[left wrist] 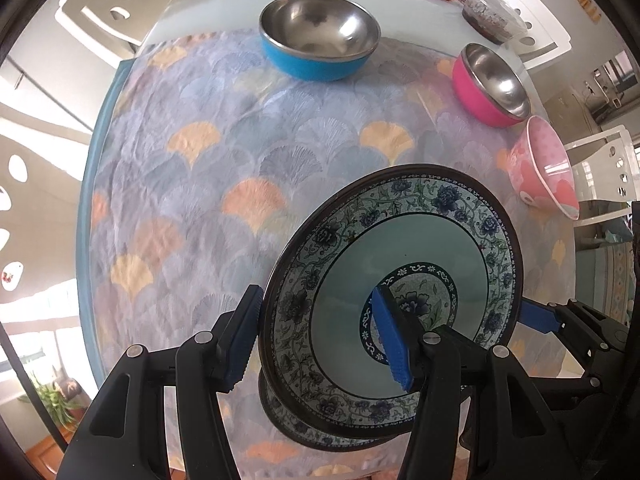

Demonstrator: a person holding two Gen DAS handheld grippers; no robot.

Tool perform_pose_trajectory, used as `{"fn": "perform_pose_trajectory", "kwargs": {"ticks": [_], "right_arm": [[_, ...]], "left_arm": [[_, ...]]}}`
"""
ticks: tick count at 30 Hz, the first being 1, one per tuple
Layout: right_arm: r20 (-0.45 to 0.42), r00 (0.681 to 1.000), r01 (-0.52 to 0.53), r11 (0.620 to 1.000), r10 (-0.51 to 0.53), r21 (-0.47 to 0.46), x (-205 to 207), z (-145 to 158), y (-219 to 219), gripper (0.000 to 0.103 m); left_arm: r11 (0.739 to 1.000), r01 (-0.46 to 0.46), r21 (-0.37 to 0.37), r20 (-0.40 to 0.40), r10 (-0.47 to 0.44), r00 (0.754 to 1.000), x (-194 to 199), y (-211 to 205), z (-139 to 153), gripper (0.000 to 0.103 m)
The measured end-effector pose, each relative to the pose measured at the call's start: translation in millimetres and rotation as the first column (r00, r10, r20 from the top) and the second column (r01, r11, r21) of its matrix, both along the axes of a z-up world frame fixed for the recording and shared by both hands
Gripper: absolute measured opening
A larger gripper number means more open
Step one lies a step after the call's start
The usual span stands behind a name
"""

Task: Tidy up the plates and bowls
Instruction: 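Lower the floral plate onto the cloth with both grippers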

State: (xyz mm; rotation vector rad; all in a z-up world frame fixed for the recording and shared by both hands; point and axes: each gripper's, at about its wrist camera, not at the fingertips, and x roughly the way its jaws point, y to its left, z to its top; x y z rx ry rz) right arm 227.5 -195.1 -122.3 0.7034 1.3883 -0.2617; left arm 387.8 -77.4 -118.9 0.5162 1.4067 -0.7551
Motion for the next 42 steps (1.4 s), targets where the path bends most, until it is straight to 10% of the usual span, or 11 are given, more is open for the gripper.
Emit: {"fn": "perform_pose_trajectory", "kwargs": {"ticks": [42], "right_arm": [[-0.12,0.987,-0.093,0.992,0.103,0.086,11,-56,61,0.075]], "left_arm": [[0.996,-0.071,0.061,-0.071,0.076,0.995,-25,53,-36,0.052]]}}
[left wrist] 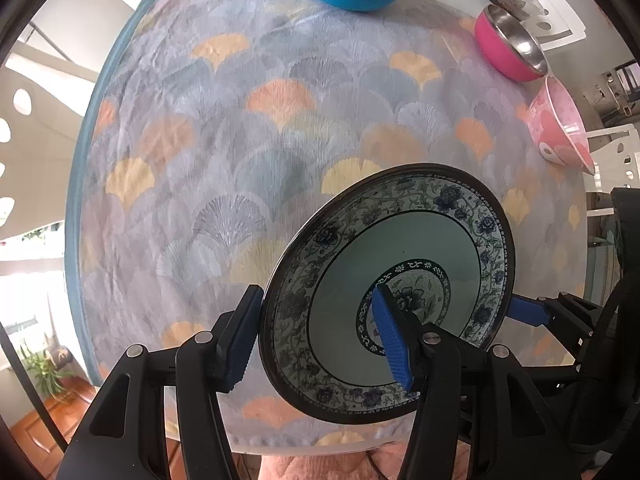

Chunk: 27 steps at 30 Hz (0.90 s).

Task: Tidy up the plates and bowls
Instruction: 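Lower the floral plate onto the cloth with both grippers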

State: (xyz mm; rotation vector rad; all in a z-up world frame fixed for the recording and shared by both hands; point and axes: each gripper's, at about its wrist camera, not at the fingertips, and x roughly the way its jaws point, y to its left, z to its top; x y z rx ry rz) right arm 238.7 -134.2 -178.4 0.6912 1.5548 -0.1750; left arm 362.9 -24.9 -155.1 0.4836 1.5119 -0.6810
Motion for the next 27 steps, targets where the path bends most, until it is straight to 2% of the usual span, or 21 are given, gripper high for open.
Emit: {"fn": "perform_pose_trajectory", "kwargs": {"ticks": [9,15,27], "right_arm": [[-0.019,0.999,-0.026,1.0,0.026,0.003,11,-10,7,0.075],[-0.02,1.0,-0.023,0.999,0.024,0.036,12,-15,9,0.075],[-0.026,0.998,-0.06,0.998,0.061,0.036,20,-19,8,0.075]], "left_arm": [[1.0,-0.031,0.007,-0.023,0.031,0.999,2,3,-10,0.052],[0.999,-0.036,0.033,-0.011,0.036,0.999,2,-4,-17,0.052],[0.998,-0.066,0.021,-0.017,0.067,0.998,5,8,-17,0.052]]}}
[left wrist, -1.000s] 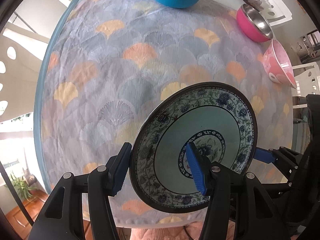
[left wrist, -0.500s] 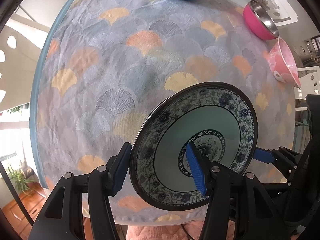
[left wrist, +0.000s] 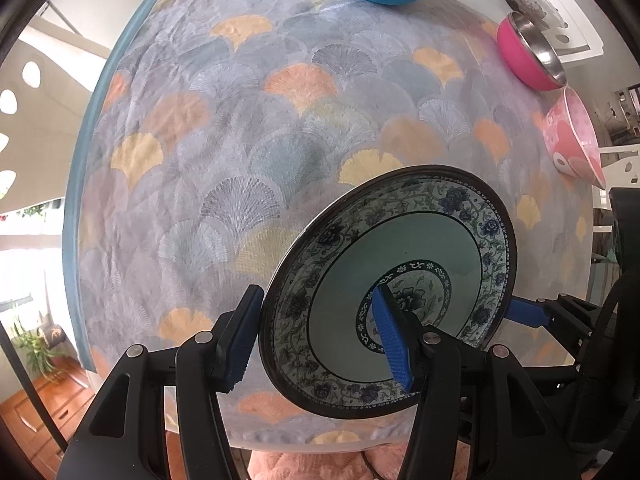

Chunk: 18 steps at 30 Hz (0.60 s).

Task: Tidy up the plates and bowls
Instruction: 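Lower the floral plate onto the cloth with both grippers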

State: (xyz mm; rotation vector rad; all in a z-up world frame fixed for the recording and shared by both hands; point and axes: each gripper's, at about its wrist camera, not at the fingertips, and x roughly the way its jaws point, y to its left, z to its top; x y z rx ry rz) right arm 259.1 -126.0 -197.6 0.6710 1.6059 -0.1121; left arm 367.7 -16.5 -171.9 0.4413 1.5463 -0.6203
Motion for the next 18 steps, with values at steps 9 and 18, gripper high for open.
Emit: {"fn": "perform_pose_trajectory", "kwargs": {"ticks": [9,18], "right_arm": [[-0.008,1.0,-0.003,1.0,0.003,0.011,3,-1,0,0.075],[0.0,1.0,-0.001,1.0,0.001,0.021,2,-1,-7,0.075]], "left_arm": [[1.0,-0.016,-0.001,-0.013,0.016,1.0,0,6,-4,0.052],[1.0,-0.026,0.003,-0.012,0.026,1.0,1,6,-2,0.052]]}}
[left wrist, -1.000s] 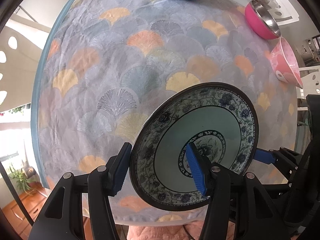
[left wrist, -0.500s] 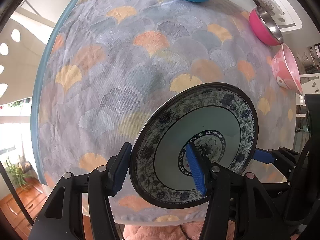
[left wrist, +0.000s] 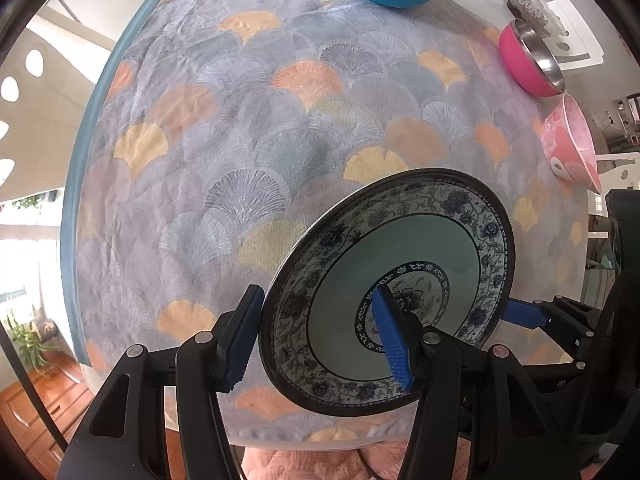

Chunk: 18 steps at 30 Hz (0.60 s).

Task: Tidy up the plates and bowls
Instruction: 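Lower the floral plate onto the cloth with both grippers, then open both grippers to release the floral plate on the cloth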

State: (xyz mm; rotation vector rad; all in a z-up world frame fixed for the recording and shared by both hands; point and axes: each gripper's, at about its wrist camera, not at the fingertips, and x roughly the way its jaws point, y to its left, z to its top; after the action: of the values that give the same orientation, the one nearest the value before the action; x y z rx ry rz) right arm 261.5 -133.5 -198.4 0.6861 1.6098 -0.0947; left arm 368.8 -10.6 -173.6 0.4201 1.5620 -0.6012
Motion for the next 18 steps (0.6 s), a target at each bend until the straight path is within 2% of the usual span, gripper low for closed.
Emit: {"fn": "perform_pose_trajectory", "kwargs": {"ticks": [12,18], "right_arm": [[0.008,1.0,0.014,1.0,-0.014,0.0,-5,2,-1,0.075],[0.016,1.0,0.021,1.0,-0.021,-0.012,-7,5,-5,0.075]], "left_arm": [[1.0,-0.015,-0.015,-0.005,0.015,1.0,1,6,6,0.052],[1.0,0.003,-0.007,0.025,-0.003,1.0,7,7,14,0.053]]}}
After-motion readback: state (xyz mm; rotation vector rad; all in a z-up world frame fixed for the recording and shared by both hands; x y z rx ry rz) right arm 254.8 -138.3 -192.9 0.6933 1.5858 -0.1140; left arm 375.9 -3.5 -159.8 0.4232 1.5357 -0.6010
